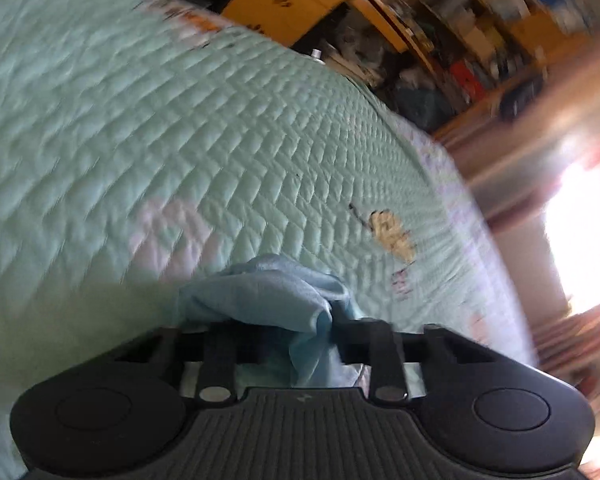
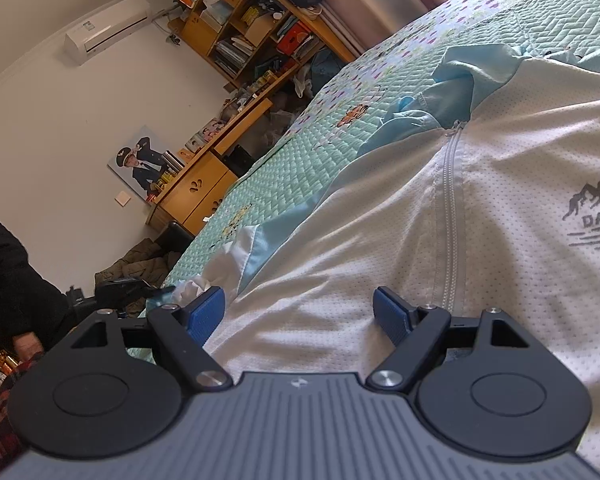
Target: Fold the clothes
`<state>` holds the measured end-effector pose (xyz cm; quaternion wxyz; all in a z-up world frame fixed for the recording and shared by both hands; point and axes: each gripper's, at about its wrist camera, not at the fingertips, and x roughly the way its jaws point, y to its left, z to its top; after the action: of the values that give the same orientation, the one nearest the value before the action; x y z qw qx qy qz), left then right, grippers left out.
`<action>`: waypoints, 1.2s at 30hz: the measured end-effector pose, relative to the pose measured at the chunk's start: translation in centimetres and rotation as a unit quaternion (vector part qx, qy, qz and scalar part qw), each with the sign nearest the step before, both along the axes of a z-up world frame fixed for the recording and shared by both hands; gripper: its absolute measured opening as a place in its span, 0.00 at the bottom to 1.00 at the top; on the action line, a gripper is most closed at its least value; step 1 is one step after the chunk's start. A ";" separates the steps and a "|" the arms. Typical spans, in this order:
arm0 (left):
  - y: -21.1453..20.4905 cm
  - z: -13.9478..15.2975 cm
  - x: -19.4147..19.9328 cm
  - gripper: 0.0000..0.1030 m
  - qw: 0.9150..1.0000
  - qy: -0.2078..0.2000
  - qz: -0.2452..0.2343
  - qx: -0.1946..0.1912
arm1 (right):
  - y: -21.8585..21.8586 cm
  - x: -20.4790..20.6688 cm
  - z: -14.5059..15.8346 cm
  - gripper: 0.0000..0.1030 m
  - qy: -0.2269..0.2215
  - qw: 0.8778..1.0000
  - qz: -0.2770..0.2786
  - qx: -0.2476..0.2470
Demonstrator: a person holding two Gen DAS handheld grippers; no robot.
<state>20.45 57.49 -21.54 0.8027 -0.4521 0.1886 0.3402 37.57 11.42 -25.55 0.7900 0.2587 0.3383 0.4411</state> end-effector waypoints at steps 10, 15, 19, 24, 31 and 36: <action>-2.8 11.6 1.4 0.28 0.903 -0.062 -0.173 0.389 | 0.0 -0.1 0.0 0.80 -0.002 1.000 0.001 -0.001; 1.5 8.3 -1.7 0.60 0.950 0.094 -0.057 0.294 | -0.1 0.0 0.0 0.80 0.000 1.000 0.001 0.000; 2.9 5.0 -6.9 0.64 0.979 0.103 0.050 0.171 | -0.1 0.1 0.0 0.80 0.000 1.000 0.001 -0.001; 1.2 3.6 -8.8 0.91 0.982 0.114 0.047 0.146 | -0.2 0.0 0.0 0.80 -0.002 1.000 0.002 -0.003; 3.6 5.1 -10.9 0.92 0.980 0.077 0.083 0.165 | -0.3 0.0 0.0 0.80 -0.003 1.000 0.002 -0.005; 6.2 5.5 -6.8 0.94 0.974 0.106 0.009 0.199 | -0.2 -0.1 0.0 0.80 -0.006 1.000 0.003 -0.009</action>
<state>13.64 63.73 -15.99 0.8488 -0.2466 0.1969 0.4242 37.49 11.20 -25.52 0.7930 0.2482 0.3385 0.4415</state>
